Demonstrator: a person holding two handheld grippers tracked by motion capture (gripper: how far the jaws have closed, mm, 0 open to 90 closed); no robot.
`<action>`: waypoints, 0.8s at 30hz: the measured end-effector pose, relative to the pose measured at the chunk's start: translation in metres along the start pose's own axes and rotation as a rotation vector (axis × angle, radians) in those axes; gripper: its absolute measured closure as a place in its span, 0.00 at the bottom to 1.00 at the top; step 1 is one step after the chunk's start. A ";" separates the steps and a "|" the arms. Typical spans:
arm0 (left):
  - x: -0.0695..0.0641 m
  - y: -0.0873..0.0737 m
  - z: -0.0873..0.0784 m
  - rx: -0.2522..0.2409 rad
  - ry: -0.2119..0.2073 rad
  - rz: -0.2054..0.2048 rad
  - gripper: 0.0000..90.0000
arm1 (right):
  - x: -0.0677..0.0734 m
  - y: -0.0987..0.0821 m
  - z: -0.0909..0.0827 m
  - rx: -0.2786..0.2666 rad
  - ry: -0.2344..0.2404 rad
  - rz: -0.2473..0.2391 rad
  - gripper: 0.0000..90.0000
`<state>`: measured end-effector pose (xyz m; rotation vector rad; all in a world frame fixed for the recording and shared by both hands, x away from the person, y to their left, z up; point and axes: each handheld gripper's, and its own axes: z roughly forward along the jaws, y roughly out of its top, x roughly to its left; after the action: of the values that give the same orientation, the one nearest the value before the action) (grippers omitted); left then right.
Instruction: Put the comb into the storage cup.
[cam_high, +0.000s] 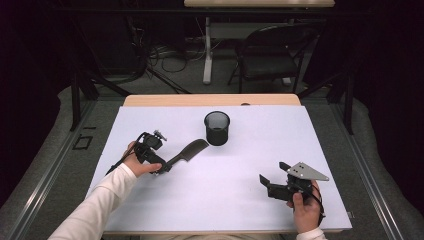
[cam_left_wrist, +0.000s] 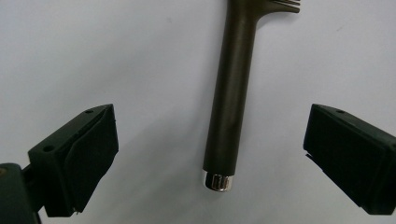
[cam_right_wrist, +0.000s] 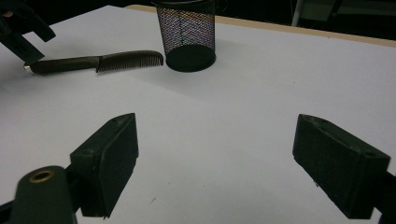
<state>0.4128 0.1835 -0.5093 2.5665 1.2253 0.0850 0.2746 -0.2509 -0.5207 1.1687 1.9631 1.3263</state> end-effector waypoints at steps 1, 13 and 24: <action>0.000 0.001 0.000 -0.001 -0.001 0.003 0.04 | 0.000 0.000 0.000 0.000 0.000 0.000 0.16; -0.008 0.008 0.005 0.011 0.012 0.029 0.13 | 0.000 0.000 0.000 0.003 0.002 0.003 0.16; -0.010 0.011 0.012 0.017 -0.030 0.010 0.11 | 0.000 0.000 0.001 0.005 0.005 -0.001 0.16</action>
<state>0.4172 0.1664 -0.5170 2.5786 1.2082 0.0390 0.2749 -0.2504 -0.5211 1.1680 1.9716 1.3252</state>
